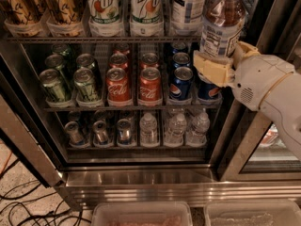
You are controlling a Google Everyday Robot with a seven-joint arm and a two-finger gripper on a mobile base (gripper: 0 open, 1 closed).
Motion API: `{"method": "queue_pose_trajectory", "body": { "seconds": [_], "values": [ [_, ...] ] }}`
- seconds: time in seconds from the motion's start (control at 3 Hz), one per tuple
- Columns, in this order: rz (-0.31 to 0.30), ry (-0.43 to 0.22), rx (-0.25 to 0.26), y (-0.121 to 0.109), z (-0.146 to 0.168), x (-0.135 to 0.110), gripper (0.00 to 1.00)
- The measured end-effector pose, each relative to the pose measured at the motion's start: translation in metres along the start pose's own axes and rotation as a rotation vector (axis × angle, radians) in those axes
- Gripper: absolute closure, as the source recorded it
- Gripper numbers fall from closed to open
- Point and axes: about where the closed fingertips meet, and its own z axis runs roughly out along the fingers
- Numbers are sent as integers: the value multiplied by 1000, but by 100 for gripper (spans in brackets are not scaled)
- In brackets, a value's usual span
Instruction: Pick blue plastic bottle from top shelf of fridge
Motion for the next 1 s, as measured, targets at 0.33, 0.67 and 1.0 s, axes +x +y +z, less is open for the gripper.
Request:
{"method": "queue_pose_trajectory", "body": {
  "seconds": [0.33, 0.67, 1.0],
  "values": [
    [-41, 41, -118, 36, 1, 18, 100],
    [-23, 58, -238, 82, -5, 38, 100],
    [27, 54, -308, 121, -14, 51, 100]
  ]
}}
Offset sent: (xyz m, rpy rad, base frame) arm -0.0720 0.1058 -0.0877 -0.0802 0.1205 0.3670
